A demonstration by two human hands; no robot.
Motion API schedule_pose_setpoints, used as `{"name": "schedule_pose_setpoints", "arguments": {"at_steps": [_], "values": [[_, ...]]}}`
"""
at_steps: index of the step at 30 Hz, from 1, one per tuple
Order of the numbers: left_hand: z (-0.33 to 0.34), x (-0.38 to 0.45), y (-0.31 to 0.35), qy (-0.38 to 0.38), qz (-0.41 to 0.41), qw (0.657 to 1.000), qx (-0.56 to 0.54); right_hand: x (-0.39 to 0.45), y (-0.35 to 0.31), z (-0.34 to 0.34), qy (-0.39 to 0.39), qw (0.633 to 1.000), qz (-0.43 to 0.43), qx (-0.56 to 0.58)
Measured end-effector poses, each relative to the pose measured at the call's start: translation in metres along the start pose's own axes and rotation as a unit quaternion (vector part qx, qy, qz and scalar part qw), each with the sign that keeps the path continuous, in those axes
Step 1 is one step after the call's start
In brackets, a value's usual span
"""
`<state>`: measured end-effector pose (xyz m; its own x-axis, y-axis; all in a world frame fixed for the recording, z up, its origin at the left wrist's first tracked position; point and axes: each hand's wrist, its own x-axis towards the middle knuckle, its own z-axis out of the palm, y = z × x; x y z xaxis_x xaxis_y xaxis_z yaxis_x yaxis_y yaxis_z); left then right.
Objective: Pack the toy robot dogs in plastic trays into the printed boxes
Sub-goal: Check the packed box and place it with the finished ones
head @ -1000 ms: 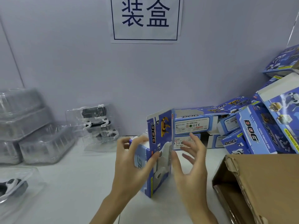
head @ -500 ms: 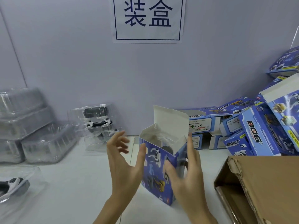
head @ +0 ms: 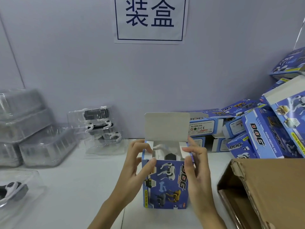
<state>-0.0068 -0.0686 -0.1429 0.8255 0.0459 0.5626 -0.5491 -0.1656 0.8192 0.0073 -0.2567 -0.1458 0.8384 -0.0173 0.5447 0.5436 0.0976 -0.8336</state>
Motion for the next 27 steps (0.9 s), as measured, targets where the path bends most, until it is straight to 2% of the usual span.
{"name": "schedule_pose_setpoints", "arguments": {"at_steps": [3, 7, 12, 16, 19, 24, 27], "values": [[0.001, 0.003, 0.005, 0.025, -0.009, 1.0, -0.015, 0.008, -0.004, 0.003, 0.035, 0.998, -0.027, -0.041], [0.01, 0.007, 0.014, 0.063, -0.019, 0.997, -0.047, 0.013, -0.007, 0.004, 0.047, 0.998, -0.039, -0.023], [0.008, 0.006, 0.014, 0.04, -0.006, 0.998, -0.057, 0.008, -0.011, 0.007, 0.036, 0.998, -0.017, 0.046], [-0.004, 0.006, 0.01, -0.005, 0.025, 1.0, -0.007, 0.006, -0.01, 0.011, 0.031, 0.996, -0.057, 0.058], [-0.011, 0.006, 0.008, -0.029, 0.056, 0.996, 0.058, 0.004, -0.007, 0.01, 0.036, 0.996, -0.08, 0.035], [0.004, 0.006, 0.016, 0.031, 0.038, 0.999, 0.021, 0.005, -0.008, 0.008, 0.029, 0.995, -0.099, -0.012], [0.007, 0.006, 0.019, 0.033, 0.05, 0.998, 0.023, 0.003, -0.005, 0.005, 0.01, 0.988, -0.133, -0.076]]}}
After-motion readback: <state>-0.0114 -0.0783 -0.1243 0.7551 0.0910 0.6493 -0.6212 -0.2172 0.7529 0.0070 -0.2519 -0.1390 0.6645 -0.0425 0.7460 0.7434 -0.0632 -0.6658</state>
